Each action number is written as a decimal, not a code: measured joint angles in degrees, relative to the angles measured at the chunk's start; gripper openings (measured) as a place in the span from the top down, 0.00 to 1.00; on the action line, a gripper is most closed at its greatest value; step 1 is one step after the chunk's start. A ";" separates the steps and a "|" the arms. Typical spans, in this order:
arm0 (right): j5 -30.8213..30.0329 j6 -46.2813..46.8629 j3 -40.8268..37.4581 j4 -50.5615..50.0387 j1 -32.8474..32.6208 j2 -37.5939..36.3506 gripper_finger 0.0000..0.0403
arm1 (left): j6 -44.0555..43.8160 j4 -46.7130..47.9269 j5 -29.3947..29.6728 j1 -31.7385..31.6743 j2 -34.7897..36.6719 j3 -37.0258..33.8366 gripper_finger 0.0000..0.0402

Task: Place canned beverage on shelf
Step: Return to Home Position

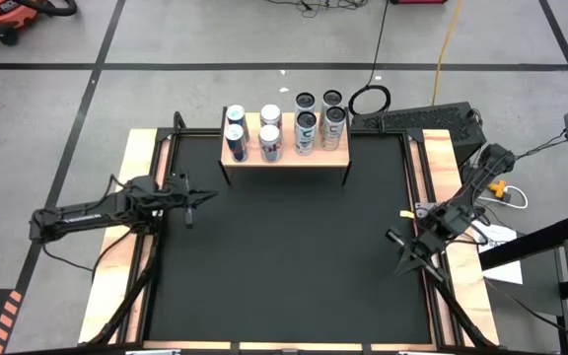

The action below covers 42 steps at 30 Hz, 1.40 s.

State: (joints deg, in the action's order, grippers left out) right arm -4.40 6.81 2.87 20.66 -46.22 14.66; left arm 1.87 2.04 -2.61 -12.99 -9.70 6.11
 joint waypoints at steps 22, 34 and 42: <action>0.00 -0.54 -0.04 -3.10 0.00 -10.60 1.00 | 0.00 0.00 0.00 0.00 3.56 0.00 1.00; 0.00 -0.02 -1.92 -10.37 0.00 -14.45 1.00 | 0.00 0.00 0.00 0.00 7.54 0.00 1.00; 0.00 -0.01 -1.97 -12.52 0.00 -14.52 1.00 | 0.00 -6.30 0.00 0.00 9.65 -2.89 1.00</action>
State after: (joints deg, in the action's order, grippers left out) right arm -4.40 6.80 0.91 8.14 -46.22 0.14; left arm 1.87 -4.25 -2.61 -12.99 -0.05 3.22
